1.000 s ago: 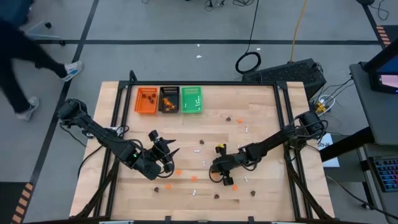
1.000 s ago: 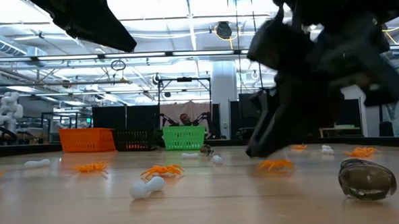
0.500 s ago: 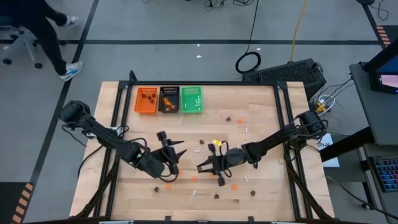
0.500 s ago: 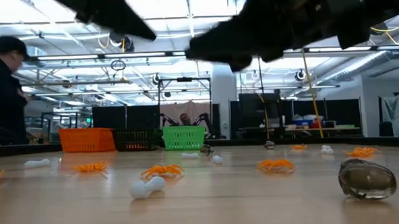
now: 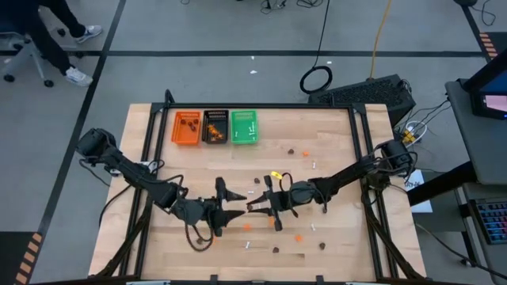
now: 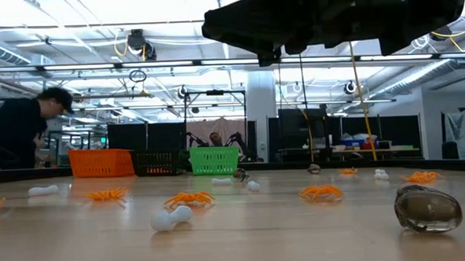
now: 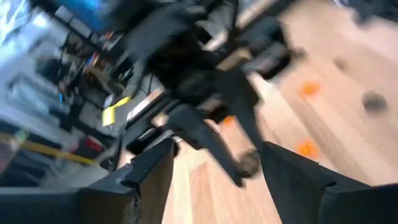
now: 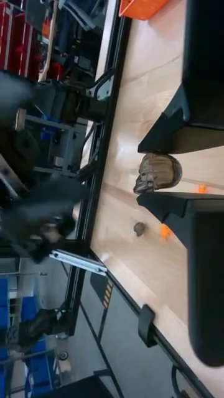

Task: Sort Halloween decoration
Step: Put the black skull toy into the orange bin

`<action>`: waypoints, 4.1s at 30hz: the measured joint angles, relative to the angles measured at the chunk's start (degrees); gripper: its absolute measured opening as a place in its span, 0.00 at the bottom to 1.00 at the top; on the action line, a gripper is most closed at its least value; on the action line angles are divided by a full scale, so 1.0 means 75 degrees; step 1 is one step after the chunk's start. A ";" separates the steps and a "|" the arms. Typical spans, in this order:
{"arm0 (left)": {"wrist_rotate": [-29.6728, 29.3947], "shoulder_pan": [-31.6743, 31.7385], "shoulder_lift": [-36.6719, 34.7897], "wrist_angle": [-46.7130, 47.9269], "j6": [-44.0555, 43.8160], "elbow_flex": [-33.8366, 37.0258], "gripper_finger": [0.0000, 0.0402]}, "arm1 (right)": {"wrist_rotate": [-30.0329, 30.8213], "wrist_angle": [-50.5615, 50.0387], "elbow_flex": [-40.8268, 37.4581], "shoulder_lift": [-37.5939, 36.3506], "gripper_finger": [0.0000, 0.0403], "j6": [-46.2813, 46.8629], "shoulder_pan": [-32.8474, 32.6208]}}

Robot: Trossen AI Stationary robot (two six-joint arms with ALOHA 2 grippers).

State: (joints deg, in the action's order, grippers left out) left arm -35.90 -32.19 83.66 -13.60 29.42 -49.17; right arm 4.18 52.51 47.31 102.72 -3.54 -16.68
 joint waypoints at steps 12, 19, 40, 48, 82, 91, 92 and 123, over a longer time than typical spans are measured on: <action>0.0207 -0.0142 0.0073 0.0540 0.1583 0.0000 0.62 | -0.0511 0.0468 0.0003 -0.0003 0.12 0.0658 0.0214; 0.0207 -0.0062 0.0261 0.0122 0.3451 -0.0002 0.62 | -0.0627 0.0679 0.0006 -0.0006 0.12 0.0782 0.0217; 0.0813 0.0549 0.0502 -0.0362 0.4157 0.0000 0.60 | -0.0580 0.0682 0.0006 -0.0006 0.18 0.1013 0.0246; 0.0806 0.0687 0.0935 -0.0703 0.4417 0.0000 0.44 | -0.0577 0.0687 0.0009 -0.0006 0.18 0.1327 0.0331; -0.1027 0.0149 0.0945 -0.0749 0.4522 0.0000 0.17 | -0.0252 -0.1329 0.0012 -0.0857 0.60 0.1173 0.0371; -0.1078 0.0189 0.0900 -0.1478 0.1708 0.0000 0.17 | 0.0434 -0.4103 0.0012 -0.1211 0.59 0.1489 0.0098; -0.1078 0.0197 0.0900 -0.1588 0.1255 0.0000 0.17 | 0.0460 -0.4279 0.0012 -0.1159 0.59 0.1594 0.0023; -0.0615 0.0397 0.0894 -0.1712 -0.5449 0.0000 0.17 | 0.2846 0.1589 -0.0688 0.1413 0.57 0.1028 -0.0893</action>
State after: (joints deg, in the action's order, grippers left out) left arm -40.51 -29.21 90.37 -26.44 -11.45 -49.17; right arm 25.53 64.43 42.15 113.32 4.17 -23.38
